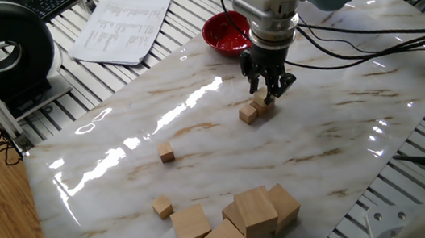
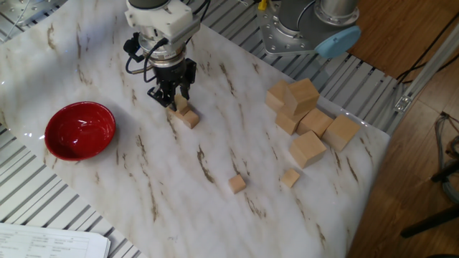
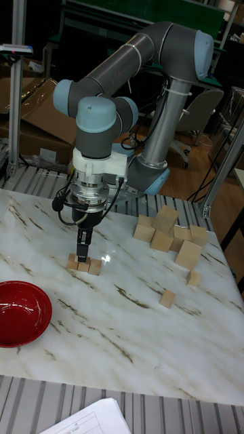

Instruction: Stack the blocks into a pyramid shape

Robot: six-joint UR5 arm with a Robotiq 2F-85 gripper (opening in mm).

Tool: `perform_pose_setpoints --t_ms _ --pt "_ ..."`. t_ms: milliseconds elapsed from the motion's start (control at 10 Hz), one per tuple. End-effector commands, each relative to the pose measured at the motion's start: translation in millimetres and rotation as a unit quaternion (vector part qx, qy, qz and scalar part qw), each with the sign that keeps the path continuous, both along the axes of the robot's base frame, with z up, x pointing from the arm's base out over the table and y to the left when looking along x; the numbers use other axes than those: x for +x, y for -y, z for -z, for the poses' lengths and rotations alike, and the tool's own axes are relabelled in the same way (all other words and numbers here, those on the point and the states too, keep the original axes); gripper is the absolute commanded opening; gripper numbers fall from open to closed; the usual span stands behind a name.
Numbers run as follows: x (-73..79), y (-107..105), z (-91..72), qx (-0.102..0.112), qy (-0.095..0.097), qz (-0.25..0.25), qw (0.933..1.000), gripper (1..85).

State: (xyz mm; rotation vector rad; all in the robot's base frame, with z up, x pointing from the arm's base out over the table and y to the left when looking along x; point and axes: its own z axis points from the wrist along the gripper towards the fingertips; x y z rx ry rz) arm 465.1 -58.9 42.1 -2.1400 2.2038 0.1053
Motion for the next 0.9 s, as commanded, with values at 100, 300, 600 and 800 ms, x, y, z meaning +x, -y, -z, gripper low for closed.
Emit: perform_pose_setpoints --t_ms 100,300,600,800 --pt "1.9 -3 -6.4 0.0 0.002 0.007 1.0 48.0" --pt "3.5 -5 -13.6 -0.007 0.007 0.016 0.9998 50.0" --pt "2.4 -9 -23.7 -0.014 0.007 0.032 0.9994 51.3" --pt "3.5 -23 -26.6 -0.013 0.009 0.05 0.9986 51.7"
